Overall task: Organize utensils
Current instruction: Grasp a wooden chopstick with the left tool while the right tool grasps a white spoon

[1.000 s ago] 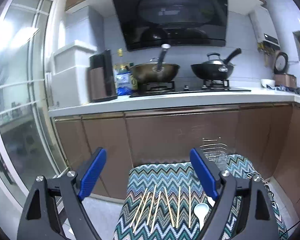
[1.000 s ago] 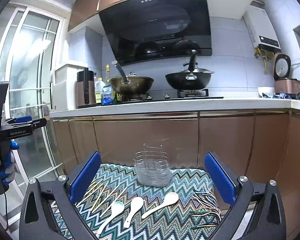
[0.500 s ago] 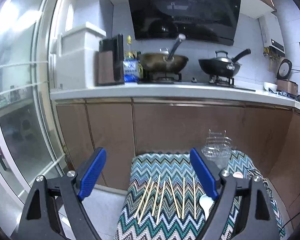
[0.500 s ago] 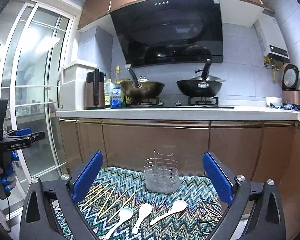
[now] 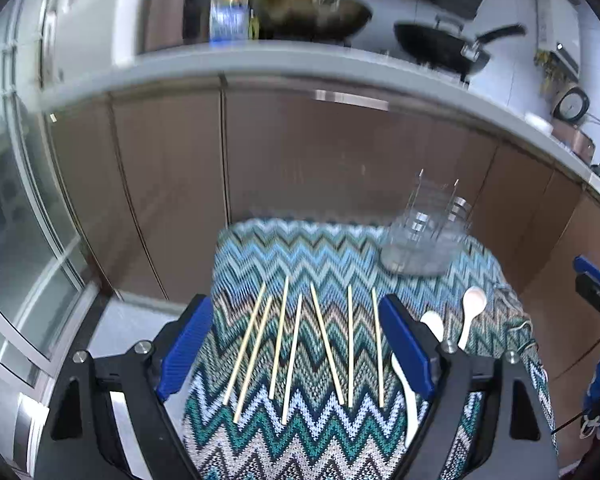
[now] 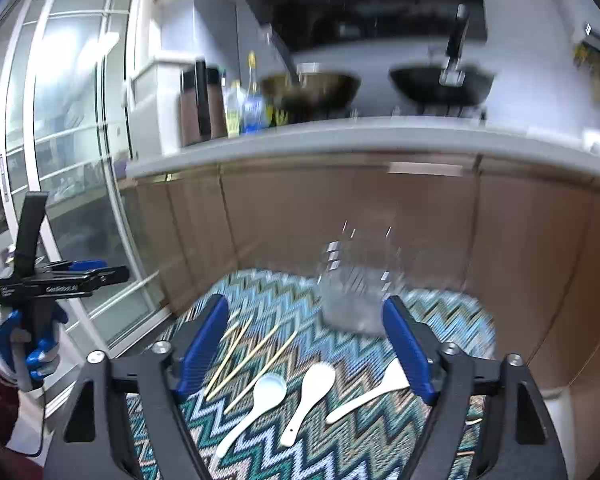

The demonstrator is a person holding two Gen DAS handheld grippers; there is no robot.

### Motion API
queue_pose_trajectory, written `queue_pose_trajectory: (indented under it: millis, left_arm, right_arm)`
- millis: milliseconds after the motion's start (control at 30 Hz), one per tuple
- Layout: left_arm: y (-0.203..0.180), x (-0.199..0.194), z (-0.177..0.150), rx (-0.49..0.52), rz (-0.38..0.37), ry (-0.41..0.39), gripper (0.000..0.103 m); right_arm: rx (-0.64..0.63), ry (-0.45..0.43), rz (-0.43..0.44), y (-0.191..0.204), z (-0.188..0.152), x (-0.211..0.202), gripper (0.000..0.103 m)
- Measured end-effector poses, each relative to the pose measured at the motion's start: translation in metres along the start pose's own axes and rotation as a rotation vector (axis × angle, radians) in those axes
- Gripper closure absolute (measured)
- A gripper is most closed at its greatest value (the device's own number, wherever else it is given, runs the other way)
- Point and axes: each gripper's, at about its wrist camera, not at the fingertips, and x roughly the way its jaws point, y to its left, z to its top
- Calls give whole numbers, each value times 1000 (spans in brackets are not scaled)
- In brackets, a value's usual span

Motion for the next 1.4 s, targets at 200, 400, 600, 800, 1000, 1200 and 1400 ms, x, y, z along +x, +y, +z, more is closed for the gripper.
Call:
queue_pose_trajectory:
  millis: [200,400,600,800,1000,1200,1400]
  left_arm:
    - [15,77,6,-7,-33,174,22]
    - [34,153,16,10,-11,344,45]
    - [47,205,21,34,12,460,60]
    - [48,235,26,64,30,537,68]
    - [49,259,34,103,67,587,78]
    - [55,277,37,127,66,630,82]
    - [66,294,35,138,55,664,83]
  right_arm:
    - [47,177,98,-9,-21,66,45]
    - [88,301,199,-11,-45,118,48]
    - [110,388,232,-13,-62,153,53]
    - [122,452,260,-17,-70,173,57]
    - [117,505,285,-18,-79,194,60]
    - [105,547,296,-16,-83,205,61]
    - [84,591,298,-12,-87,218,63]
